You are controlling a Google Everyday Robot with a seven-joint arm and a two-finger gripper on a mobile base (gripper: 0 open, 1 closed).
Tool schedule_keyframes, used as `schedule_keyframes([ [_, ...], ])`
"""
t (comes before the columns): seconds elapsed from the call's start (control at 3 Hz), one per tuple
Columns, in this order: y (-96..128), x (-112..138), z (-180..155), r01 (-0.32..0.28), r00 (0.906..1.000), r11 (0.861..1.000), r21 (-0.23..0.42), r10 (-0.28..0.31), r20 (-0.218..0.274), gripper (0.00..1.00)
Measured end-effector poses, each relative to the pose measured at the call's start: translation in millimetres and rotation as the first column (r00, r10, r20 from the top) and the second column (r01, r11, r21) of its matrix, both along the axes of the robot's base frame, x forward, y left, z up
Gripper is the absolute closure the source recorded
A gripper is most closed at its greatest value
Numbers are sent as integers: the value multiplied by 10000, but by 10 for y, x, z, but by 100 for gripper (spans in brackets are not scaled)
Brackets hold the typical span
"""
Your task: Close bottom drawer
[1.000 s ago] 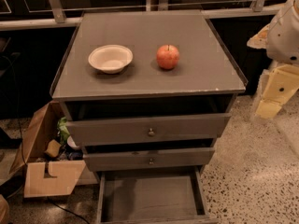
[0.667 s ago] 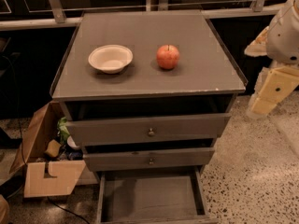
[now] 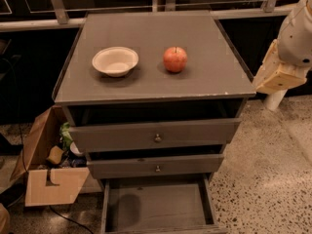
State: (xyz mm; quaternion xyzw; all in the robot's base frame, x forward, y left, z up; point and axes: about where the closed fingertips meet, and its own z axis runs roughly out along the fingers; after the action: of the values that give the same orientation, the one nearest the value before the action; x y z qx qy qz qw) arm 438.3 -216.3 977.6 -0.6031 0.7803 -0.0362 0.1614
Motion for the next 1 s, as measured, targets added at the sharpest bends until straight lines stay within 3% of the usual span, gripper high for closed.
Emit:
schedule_keyframes([
  [0.33,0,-1,-1,1,10000,10000,1,-1,0,96],
  [0.67,10,-101,-98,169,9999,9996,231,-169,-28,100],
  [1.0,163,-416,-298,481,9988,9972,580,-483,11,100],
])
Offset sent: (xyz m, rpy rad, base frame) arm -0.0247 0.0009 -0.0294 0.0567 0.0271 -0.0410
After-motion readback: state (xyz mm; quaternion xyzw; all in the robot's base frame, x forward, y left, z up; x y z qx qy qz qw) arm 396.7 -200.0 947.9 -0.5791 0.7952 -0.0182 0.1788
